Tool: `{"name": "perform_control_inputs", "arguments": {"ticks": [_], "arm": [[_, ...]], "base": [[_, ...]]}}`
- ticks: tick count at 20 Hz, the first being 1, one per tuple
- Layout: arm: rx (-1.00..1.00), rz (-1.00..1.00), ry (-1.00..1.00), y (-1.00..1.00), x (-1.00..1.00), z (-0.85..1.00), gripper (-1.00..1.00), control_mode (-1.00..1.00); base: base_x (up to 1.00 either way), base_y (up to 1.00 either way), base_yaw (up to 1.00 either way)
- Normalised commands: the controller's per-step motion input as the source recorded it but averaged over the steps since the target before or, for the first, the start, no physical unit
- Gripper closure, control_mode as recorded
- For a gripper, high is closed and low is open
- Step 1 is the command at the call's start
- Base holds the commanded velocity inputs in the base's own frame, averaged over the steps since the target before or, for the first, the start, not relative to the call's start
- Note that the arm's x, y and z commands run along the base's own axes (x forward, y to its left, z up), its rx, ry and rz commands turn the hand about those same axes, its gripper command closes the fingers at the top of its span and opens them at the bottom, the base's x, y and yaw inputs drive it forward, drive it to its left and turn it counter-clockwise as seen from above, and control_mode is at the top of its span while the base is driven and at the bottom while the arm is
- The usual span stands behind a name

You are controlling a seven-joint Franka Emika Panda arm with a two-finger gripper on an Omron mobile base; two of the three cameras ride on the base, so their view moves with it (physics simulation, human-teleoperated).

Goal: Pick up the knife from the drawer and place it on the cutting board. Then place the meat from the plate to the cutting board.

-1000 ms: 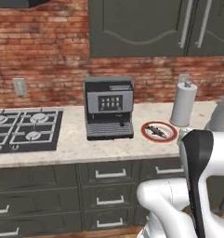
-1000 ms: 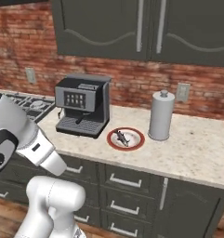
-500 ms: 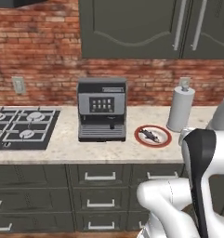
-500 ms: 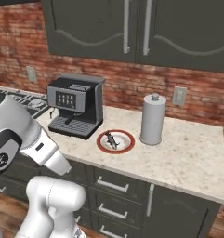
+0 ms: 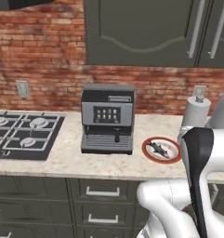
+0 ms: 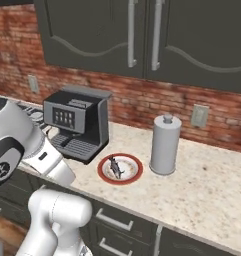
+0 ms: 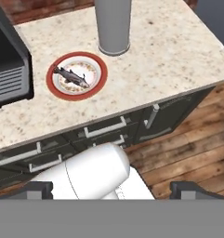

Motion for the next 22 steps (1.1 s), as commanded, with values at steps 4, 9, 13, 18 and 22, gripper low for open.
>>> {"name": "perform_control_inputs", "arguments": {"ticks": [4,9,13,18,22], "arm": [[0.0,0.0,0.0,0.0,0.0,0.0,-1.0,1.0],[0.0,0.0,0.0,0.0,0.0,0.0,-1.0,1.0],[0.0,0.0,0.0,0.0,0.0,0.0,-1.0,1.0],[0.0,0.0,0.0,0.0,0.0,0.0,-1.0,1.0],[0.01,0.16,0.0,-0.31,0.36,-0.1,-1.0,-1.0]], "base": [[0.64,-0.5,0.35],[0.46,-0.62,0.39],[0.5,-0.64,0.31],[0.47,-0.61,0.28],[0.13,-0.12,0.06]]}}
